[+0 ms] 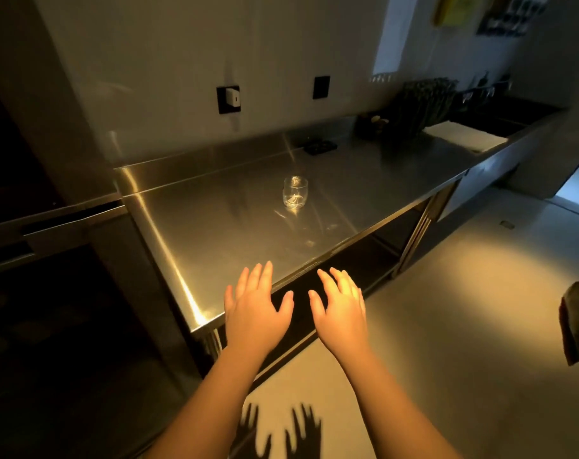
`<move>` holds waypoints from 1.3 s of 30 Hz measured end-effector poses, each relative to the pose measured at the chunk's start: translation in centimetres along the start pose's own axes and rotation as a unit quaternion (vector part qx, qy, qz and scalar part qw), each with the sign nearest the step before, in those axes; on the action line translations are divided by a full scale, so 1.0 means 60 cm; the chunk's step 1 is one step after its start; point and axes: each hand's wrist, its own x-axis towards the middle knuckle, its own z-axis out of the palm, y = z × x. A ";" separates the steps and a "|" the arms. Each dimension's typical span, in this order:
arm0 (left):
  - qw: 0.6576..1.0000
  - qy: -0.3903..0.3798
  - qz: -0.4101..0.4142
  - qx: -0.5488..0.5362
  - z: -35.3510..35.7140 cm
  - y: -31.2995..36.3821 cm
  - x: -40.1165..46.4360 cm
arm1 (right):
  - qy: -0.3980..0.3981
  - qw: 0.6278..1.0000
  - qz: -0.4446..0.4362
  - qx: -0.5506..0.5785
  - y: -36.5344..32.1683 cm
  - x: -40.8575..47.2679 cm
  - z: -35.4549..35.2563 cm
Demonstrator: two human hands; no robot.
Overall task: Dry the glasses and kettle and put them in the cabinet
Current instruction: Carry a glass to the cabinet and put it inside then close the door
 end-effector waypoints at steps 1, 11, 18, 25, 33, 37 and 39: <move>1.000 0.005 -0.004 -0.002 0.010 0.015 0.011 | -0.005 1.000 -0.005 0.000 0.014 0.017 -0.006; 0.999 0.009 -0.041 -0.022 0.081 0.085 0.103 | -0.034 0.999 -0.016 0.024 0.089 0.143 -0.014; 0.998 0.018 -0.057 -0.034 0.124 0.077 0.201 | -0.040 0.998 -0.046 0.031 0.100 0.247 0.027; 0.996 0.026 -0.064 -0.061 0.168 0.064 0.358 | -0.055 0.995 -0.075 0.032 0.100 0.413 0.070; 0.994 -0.003 -0.082 -0.076 0.198 0.040 0.523 | -0.074 0.995 -0.069 0.019 0.077 0.588 0.122; 0.992 -0.017 -0.085 -0.091 0.215 0.037 0.568 | -0.082 0.995 -0.053 0.030 0.085 0.634 0.138; 0.990 -0.018 -0.094 -0.105 0.221 0.038 0.585 | -0.096 0.994 -0.040 0.041 0.086 0.651 0.144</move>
